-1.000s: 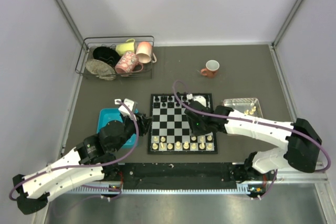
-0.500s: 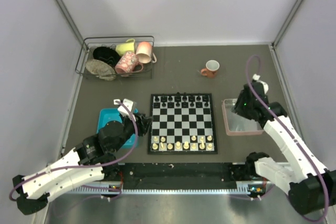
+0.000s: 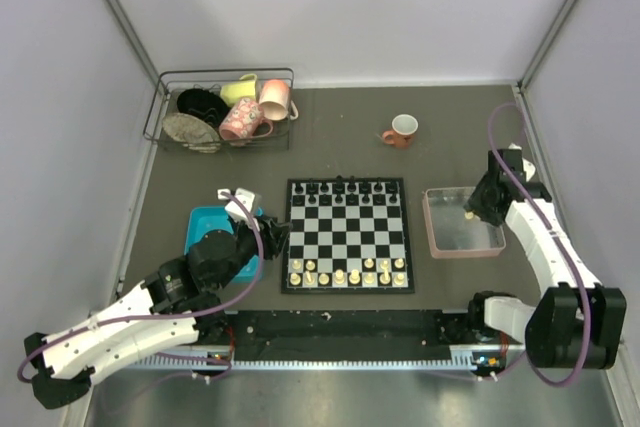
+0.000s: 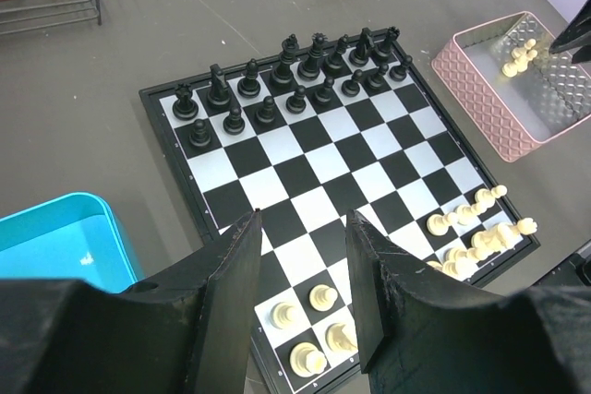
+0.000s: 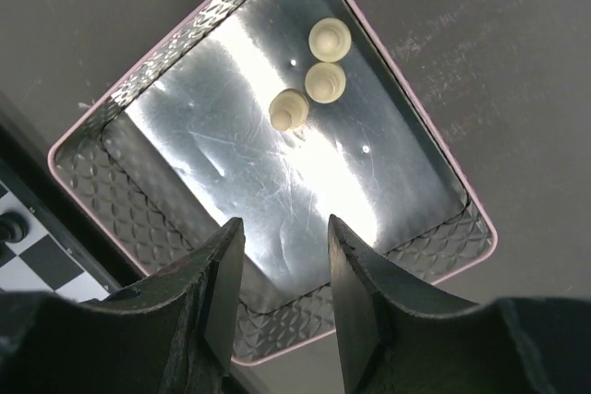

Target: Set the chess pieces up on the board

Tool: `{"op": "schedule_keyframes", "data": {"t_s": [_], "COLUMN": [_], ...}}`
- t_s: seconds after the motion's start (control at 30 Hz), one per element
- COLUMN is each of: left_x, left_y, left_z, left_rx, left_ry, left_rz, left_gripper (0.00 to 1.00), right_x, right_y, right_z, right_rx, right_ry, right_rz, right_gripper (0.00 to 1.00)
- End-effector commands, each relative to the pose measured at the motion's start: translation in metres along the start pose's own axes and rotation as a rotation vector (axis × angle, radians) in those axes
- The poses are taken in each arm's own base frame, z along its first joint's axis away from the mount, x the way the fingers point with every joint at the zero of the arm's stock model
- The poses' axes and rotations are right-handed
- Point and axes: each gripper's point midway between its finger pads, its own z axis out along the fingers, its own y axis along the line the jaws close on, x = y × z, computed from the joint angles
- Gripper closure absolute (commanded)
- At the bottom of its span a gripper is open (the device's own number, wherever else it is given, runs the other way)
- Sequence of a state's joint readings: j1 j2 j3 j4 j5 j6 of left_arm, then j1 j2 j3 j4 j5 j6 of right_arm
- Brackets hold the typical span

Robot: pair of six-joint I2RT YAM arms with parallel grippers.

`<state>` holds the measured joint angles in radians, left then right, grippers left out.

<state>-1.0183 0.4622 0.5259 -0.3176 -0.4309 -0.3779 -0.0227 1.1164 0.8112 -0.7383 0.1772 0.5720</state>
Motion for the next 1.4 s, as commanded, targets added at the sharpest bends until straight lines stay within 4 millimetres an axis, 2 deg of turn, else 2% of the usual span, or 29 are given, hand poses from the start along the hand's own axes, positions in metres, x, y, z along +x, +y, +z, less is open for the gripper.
{"op": "schedule_keyframes", "data": {"t_s": [0.0, 0.17, 0.53, 1.1, 1.37], "left_x": [-0.002, -0.001, -0.001, -0.003, -0.004], "left_y": [-0.002, -0.001, 0.0, 0.002, 0.001], "left_z": [0.0, -0.001, -0.001, -0.002, -0.002], "left_rx": [0.011, 0.01, 0.005, -0.002, -0.002], "left_ry": [-0.022, -0.02, -0.021, -0.028, -0.032], "left_rz": [-0.028, -0.029, -0.029, -0.033, -0.033], "left_gripper": [0.53, 0.53, 0.54, 0.54, 0.54], "right_x": [-0.019, -0.019, -0.019, -0.017, -0.017], "right_y": [0.003, 0.009, 0.006, 0.001, 0.002], "right_z": [0.011, 0.027, 0.051, 0.067, 0.068], "right_rx": [-0.003, -0.026, -0.006, 0.011, 0.005], "right_ry": [-0.039, -0.014, 0.018, 0.046, 0.049], "right_rz": [0.015, 0.026, 0.027, 0.022, 0.019], "right_gripper": [0.6, 0.61, 0.67, 0.76, 0.92]}}
